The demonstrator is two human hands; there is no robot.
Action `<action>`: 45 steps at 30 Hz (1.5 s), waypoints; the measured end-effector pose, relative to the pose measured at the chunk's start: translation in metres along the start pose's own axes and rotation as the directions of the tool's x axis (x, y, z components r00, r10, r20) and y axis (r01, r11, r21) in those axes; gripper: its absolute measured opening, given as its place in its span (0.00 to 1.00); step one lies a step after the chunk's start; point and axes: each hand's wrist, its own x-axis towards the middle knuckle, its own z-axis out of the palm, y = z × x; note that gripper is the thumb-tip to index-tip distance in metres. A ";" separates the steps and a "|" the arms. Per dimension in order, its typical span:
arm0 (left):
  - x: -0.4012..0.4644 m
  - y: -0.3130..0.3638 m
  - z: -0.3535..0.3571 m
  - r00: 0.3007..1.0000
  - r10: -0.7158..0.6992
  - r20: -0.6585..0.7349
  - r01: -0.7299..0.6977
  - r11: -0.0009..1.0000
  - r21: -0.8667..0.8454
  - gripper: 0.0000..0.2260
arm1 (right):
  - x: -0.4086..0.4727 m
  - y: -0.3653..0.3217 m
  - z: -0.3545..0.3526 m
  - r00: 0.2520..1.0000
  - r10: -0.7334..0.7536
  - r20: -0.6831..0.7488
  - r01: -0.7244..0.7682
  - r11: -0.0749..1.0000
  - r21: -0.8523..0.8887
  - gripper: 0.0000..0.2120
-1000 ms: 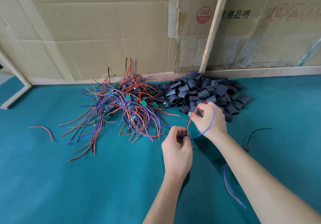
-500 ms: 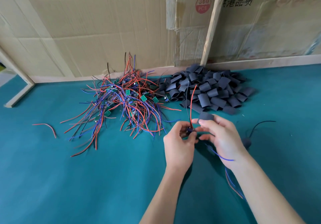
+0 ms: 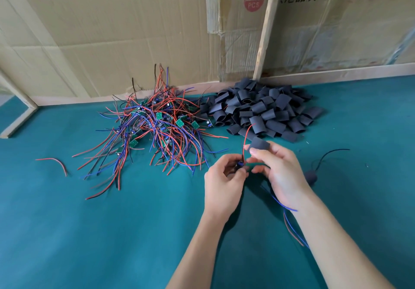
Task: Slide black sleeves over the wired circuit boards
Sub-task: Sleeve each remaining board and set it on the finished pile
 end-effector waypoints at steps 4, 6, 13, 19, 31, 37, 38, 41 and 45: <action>-0.002 0.004 0.000 1.000 0.002 0.002 -0.002 1.000 0.012 0.05 | -0.001 0.001 -0.002 0.999 -0.012 0.031 0.013 1.000 -0.017 0.02; -0.003 0.004 0.000 1.000 0.006 0.006 -0.007 0.999 0.044 0.06 | -0.002 0.002 0.000 0.997 -0.026 0.071 0.027 0.999 -0.017 0.02; -0.004 0.004 0.002 0.998 0.027 0.064 -0.033 0.995 0.090 0.14 | 0.003 0.008 -0.007 0.999 -0.040 0.013 0.042 0.994 -0.102 0.06; -0.003 0.001 0.000 0.991 0.005 0.136 -0.005 1.000 0.005 0.09 | 0.003 0.003 -0.007 0.997 -0.066 0.046 0.071 0.991 -0.118 0.13; -0.003 0.011 -0.002 0.945 -0.071 0.319 0.056 0.997 0.057 0.09 | 0.000 0.001 -0.007 0.988 -0.060 0.141 0.081 0.986 -0.148 0.13; -0.006 0.009 -0.001 0.984 -0.028 0.175 0.027 1.000 0.005 0.06 | -0.003 0.002 -0.004 0.985 -0.114 0.126 0.138 0.970 -0.198 0.08; -0.006 0.009 -0.001 0.987 -0.030 0.158 0.032 0.999 -0.009 0.06 | -0.004 0.002 -0.003 0.982 -0.122 0.146 0.151 0.966 -0.209 0.07; -0.006 0.008 -0.002 0.992 -0.031 0.124 0.035 0.999 -0.031 0.05 | -0.004 0.004 -0.005 0.973 -0.133 0.189 0.182 0.944 -0.275 0.15; -0.005 0.006 -0.005 0.995 -0.070 0.076 0.078 0.991 -0.106 0.08 | -0.003 0.002 -0.009 0.969 -0.098 0.227 0.160 0.948 -0.274 0.19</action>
